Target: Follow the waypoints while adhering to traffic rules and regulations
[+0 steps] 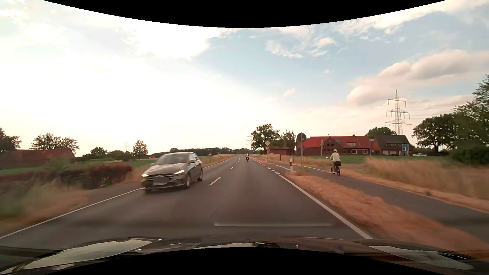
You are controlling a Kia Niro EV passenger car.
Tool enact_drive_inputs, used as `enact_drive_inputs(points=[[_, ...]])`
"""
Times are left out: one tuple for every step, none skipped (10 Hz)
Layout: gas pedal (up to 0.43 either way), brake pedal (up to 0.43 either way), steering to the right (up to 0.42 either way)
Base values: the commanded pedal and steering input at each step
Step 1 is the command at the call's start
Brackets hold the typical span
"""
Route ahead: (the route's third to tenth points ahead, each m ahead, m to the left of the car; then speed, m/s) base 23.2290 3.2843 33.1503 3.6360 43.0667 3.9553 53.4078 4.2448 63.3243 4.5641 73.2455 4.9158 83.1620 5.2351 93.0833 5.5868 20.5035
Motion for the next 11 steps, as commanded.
enact_drive_inputs(points=[[0.0,0.226,-0.005],[0.0,0.226,-0.006],[0.0,0.22,-0.007],[0.0,0.226,-0.007],[0.0,0.22,-0.007],[0.0,0.22,-0.007],[0.0,0.22,-0.007],[0.0,0.213,-0.007],[0.0,0.207,-0.007],[0.0,0.195,-0.007],[0.0,0.183,-0.007]])
